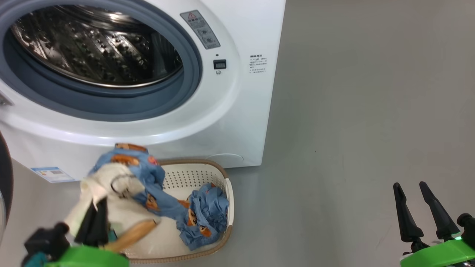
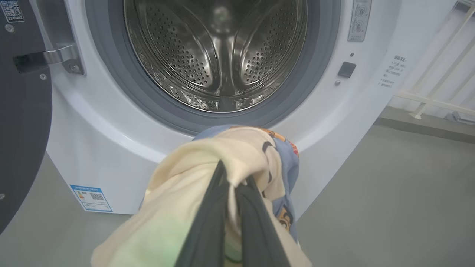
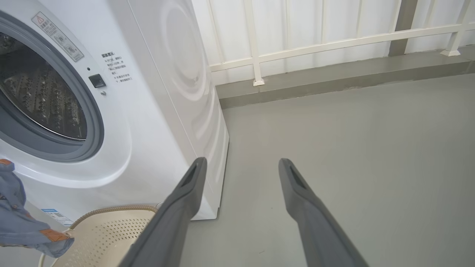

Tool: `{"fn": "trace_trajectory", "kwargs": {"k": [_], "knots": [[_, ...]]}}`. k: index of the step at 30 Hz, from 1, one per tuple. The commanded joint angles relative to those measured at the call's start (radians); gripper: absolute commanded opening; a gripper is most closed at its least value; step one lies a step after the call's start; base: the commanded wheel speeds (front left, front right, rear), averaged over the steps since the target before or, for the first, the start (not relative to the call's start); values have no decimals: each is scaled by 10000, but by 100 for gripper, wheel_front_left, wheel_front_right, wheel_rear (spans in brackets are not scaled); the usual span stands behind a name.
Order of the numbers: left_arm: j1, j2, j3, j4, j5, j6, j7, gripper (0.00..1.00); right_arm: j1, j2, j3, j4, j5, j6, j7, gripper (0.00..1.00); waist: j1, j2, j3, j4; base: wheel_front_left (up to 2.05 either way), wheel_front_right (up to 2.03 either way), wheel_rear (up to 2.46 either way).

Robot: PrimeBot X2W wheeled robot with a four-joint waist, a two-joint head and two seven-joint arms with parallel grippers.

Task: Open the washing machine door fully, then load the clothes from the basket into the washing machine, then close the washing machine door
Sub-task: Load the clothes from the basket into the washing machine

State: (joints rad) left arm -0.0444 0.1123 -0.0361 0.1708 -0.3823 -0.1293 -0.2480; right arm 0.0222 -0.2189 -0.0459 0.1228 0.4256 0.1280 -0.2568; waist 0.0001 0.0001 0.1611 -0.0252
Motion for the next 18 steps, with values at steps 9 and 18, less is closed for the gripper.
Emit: {"fn": "trace_trajectory", "kwargs": {"k": [9, 18], "knots": [[-2708, 745, 578, 156, 176, -14, -137, 0, -796, 38, 351, -356, -84, 27, -49, 100, -1, -1, 1044, -164, 0, 0, 0], [-6058, 1517, 456, 1903, -265, -14, -137, 0, -1457, 279, 475, -537, -176, 27, -49, 100, -1, -1, 2132, -471, 0, 0, 0]]}}
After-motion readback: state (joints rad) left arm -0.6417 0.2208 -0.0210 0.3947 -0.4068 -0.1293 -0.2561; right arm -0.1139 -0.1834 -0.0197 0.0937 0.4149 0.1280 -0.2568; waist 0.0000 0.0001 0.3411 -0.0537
